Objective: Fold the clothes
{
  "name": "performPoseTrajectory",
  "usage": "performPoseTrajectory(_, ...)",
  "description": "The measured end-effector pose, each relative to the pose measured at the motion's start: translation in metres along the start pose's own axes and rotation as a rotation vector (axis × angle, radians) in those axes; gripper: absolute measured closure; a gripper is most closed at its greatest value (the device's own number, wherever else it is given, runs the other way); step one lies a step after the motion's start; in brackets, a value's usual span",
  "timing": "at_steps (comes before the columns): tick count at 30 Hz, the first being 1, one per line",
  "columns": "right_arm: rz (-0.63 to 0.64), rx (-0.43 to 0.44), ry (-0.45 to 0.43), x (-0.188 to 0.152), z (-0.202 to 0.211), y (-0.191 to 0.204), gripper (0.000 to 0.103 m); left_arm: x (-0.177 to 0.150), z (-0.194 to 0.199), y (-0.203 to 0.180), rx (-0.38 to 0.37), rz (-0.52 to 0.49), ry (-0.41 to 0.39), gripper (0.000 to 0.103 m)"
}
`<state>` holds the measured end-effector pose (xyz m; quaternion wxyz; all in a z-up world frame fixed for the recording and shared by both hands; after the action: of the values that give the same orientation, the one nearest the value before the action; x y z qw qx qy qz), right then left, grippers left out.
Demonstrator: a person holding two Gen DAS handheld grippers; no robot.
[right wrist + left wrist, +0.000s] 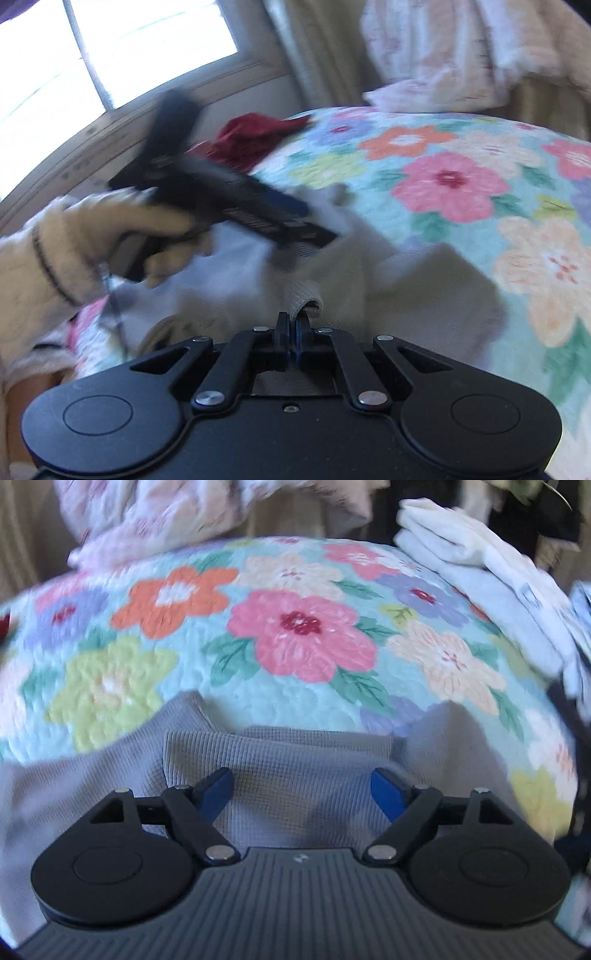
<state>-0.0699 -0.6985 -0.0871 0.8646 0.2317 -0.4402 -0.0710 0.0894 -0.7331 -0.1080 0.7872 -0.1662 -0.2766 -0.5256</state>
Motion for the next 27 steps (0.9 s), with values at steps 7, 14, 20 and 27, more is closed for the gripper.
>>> performPoseTrajectory(7,0.029,-0.094,0.000,0.004,-0.008,-0.004,0.098,0.011,0.000,-0.001,-0.045,0.063,-0.077,0.103)
performPoseTrajectory(14,-0.160,-0.288,-0.268,0.046,0.048,-0.082,0.099,0.044,0.013,-0.004,-0.038,0.053,-0.181,0.102)
performPoseTrajectory(20,-0.322,-0.363,-0.140,0.005,0.029,-0.125,0.088,0.027,0.015,0.012,0.056,0.021,-0.130,0.072)
performPoseTrajectory(27,-0.381,-0.228,-0.256,0.004,0.057,-0.086,0.057,-0.043,0.081,0.018,0.056,0.012,-0.145,0.051)
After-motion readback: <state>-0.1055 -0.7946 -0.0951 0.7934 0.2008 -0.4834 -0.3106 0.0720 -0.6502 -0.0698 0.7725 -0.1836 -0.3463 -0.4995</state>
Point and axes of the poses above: each gripper's, at about its wrist camera, not at the fingertips, and z roughly against the way its jaws point, y to its left, x to its top, the point moved 9 cm from there along -z, roughly the way its jaws point, and after that the axes turned 14 degrees about x, right-handed, at the moved point
